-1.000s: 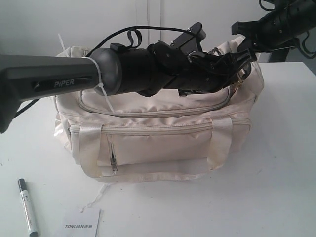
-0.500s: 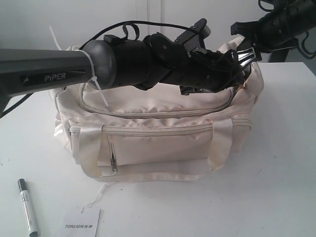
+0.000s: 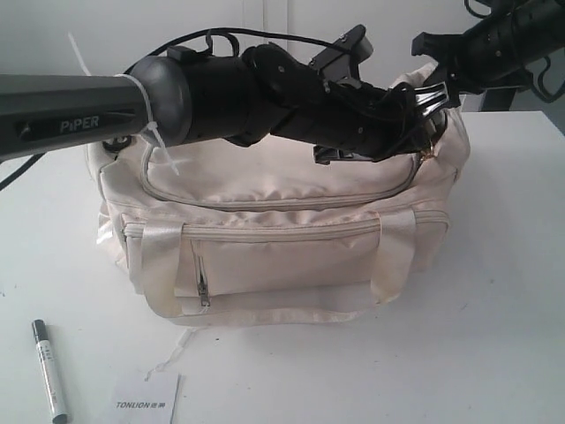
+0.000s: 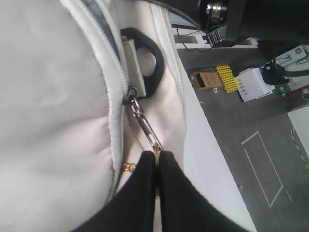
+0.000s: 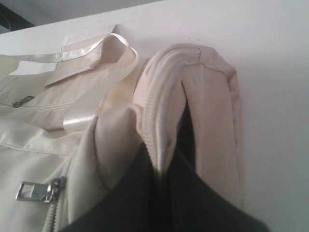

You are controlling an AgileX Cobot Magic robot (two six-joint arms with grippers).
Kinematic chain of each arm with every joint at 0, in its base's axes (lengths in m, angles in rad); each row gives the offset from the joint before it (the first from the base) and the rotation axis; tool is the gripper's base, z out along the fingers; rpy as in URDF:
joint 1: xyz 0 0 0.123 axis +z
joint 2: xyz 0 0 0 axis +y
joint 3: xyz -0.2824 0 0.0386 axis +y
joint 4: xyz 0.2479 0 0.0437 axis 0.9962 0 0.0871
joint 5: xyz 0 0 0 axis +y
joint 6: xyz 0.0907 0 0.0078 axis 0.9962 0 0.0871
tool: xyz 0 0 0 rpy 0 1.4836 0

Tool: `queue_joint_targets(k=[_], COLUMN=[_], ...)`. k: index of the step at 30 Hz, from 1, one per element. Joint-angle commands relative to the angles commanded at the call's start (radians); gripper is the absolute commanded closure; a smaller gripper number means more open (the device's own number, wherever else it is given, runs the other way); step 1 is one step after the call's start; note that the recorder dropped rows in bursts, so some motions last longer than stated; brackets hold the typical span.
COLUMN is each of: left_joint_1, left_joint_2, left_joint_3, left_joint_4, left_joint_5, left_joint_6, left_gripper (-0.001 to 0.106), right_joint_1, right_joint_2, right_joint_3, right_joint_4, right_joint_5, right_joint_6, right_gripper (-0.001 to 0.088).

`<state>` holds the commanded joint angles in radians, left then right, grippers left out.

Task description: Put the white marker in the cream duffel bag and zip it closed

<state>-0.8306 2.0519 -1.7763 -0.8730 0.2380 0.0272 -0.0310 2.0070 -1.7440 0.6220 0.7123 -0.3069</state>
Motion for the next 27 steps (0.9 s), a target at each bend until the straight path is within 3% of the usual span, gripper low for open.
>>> queue_joint_targets(k=[13,17,22,24,27], left_joint_1=[0.016,0.02,0.02,0.02,0.02], left_joint_2=[0.0,0.0,0.0,0.0,0.0], left_joint_3=[0.0,0.0,0.0,0.0,0.0], left_joint_4=[0.086,0.087,0.087,0.087,0.087], left_joint_5=[-0.017,-0.019,-0.026,-0.026,-0.03], left_joint_6=[0.002,0.006,0.033,0.033,0.043], left_gripper=[0.105,0.105,0.105,0.105,0.105], right_joint_1=[0.0,0.0,-0.004,-0.003,-0.003], right_joint_2=[-0.009,-0.04,-0.085,-0.107,-0.144], right_joint_3=[0.0,0.0,0.0,0.0,0.0], right_joint_4=[0.003,0.003,-0.001,-0.015,-0.013], right_joint_5=[0.069,0.095,0.159,0.184,0.248], right_joint_6=[-0.015,-0.067,-0.093,-0.101,-0.151], right_gripper=[0.0845,0.069,0.0395,0.0345,0.0346])
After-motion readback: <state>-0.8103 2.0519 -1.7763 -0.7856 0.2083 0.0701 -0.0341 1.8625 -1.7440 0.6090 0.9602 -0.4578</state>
